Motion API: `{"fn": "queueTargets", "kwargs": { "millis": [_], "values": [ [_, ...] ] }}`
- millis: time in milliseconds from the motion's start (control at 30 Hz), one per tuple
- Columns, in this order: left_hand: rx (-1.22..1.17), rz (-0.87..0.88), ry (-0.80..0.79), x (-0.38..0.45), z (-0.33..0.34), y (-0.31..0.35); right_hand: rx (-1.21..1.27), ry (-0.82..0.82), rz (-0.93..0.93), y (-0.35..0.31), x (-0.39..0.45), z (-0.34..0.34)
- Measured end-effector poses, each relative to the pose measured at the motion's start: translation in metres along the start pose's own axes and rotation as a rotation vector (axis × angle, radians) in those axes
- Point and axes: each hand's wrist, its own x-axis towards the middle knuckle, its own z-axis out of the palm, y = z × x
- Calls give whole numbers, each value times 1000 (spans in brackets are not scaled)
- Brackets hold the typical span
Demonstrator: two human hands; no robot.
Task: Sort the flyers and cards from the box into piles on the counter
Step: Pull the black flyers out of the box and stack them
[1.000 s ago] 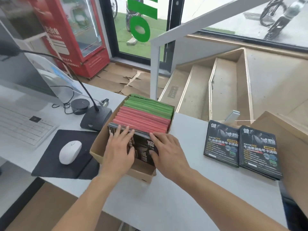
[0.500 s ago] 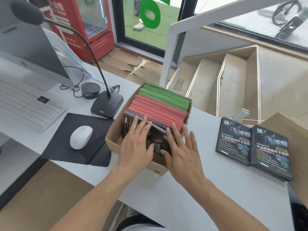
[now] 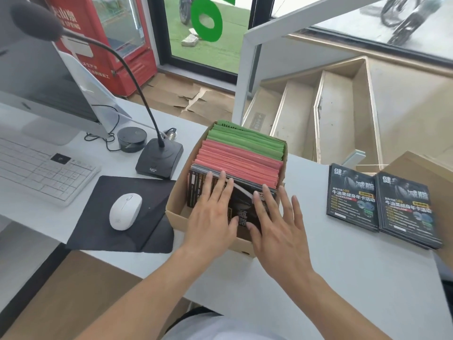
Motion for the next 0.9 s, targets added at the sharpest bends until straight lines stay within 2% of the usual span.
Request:
{"fn": "queueTargets", "kwargs": {
  "millis": [500, 667, 800, 900],
  "values": [
    [45, 38, -20, 1, -1, -12, 82, 87, 33, -7, 0, 1],
    [37, 41, -1, -3, -2, -11, 249, 184, -9, -14, -1, 7],
    [57, 26, 25, -6, -7, -11, 432, 95, 84, -19, 2, 5],
    [121, 37, 45, -9, -10, -13, 470, 67, 125, -16, 4, 2]
  ]
}}
